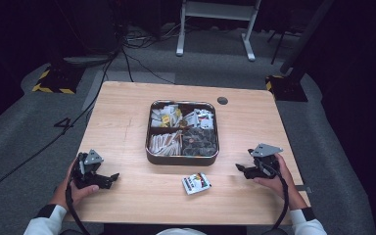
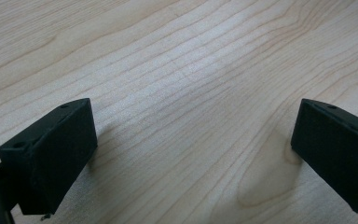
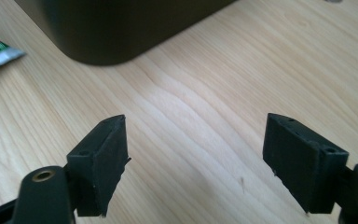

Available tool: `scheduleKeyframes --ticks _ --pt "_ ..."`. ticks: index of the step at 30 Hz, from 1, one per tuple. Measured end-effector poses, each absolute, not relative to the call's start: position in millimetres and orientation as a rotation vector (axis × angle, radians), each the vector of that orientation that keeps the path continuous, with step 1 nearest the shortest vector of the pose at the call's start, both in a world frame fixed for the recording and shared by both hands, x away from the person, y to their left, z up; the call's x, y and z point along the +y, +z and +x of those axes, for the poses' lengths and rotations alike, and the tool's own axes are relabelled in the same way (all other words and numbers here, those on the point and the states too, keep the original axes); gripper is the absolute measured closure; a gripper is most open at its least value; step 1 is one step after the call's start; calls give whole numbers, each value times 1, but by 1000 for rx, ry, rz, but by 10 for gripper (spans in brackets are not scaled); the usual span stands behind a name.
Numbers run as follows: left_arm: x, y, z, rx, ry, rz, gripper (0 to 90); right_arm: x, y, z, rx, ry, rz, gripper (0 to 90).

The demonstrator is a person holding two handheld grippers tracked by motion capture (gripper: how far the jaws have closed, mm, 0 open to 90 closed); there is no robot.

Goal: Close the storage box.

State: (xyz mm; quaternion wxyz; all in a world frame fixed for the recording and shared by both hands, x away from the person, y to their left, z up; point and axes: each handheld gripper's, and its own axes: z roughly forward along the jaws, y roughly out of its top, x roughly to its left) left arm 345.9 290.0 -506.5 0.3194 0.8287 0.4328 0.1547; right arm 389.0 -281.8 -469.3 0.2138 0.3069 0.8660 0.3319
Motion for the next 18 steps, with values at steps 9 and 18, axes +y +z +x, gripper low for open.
scheduleKeyframes --ticks 9,18 --pt "290 -506 346 1138 406 2179 5 -303 -484 383 2399 926 939 220" --pt "290 -507 346 1134 409 2180 4 -320 -497 377 2386 932 1024 205"
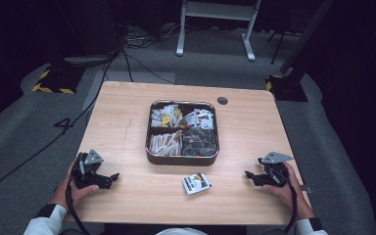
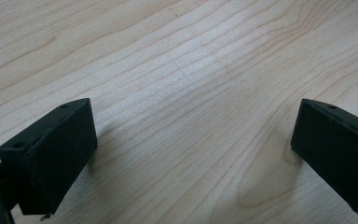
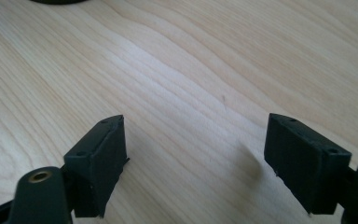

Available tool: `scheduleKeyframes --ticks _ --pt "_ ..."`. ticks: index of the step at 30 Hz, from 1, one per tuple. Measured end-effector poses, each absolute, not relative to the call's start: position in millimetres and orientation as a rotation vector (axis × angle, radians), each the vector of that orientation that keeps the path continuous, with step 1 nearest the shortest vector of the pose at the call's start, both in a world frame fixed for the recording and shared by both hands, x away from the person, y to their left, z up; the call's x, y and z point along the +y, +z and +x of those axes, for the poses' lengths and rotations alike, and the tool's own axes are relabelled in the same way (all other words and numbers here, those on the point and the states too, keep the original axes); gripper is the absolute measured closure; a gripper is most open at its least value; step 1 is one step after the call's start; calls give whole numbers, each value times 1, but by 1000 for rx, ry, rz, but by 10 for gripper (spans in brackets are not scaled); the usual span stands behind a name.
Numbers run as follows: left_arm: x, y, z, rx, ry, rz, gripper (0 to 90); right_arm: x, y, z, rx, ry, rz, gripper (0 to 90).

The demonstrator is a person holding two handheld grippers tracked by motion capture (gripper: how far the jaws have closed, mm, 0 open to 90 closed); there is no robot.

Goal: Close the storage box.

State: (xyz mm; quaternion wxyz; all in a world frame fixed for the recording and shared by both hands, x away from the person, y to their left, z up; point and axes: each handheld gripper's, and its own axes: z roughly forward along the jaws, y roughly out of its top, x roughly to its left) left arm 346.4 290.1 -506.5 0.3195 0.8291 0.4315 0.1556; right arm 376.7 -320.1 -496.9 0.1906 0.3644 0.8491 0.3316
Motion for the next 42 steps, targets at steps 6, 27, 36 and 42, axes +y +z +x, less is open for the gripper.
scheduleKeyframes --ticks 6,27,36,42 --pt "290 -507 347 1132 407 2181 4 -336 -504 371 2337 1022 1120 183" --pt "290 -507 347 1132 408 2181 5 -337 -504 372 2316 1016 1141 181" --pt "290 -507 347 1128 401 2183 4 -338 -504 372 2315 1018 1144 185" --pt "290 -507 347 1128 401 2183 4 -338 -504 373 2312 1022 1144 184"
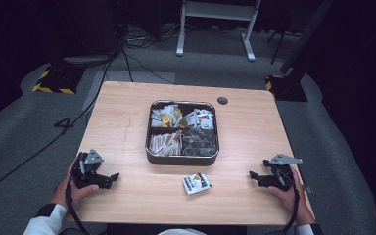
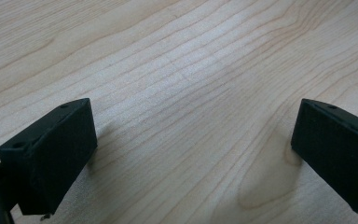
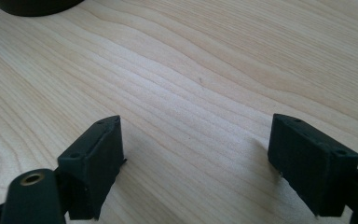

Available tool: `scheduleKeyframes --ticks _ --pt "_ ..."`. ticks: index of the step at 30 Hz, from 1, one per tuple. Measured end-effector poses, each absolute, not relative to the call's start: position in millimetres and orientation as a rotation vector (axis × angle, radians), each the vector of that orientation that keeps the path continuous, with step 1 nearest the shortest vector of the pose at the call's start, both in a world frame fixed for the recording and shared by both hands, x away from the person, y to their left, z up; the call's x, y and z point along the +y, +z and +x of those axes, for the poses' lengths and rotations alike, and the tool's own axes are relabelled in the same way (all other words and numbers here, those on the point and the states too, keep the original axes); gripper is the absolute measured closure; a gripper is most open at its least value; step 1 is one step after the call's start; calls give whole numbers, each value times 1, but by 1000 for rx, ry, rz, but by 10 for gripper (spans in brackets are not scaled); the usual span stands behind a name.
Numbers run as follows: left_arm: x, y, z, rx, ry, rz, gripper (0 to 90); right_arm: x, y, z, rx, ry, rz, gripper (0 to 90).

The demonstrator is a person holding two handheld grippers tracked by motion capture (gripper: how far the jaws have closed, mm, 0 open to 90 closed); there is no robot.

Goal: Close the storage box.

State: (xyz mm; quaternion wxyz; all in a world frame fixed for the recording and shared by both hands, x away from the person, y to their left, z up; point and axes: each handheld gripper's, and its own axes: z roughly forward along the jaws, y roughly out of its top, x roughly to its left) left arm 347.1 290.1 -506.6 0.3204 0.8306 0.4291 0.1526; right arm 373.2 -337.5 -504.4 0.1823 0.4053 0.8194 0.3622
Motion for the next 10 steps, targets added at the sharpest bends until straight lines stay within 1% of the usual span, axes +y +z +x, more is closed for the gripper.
scheduleKeyframes --ticks 10 --pt "289 -507 349 1115 394 2188 1 -338 -504 373 2312 1016 1144 184"
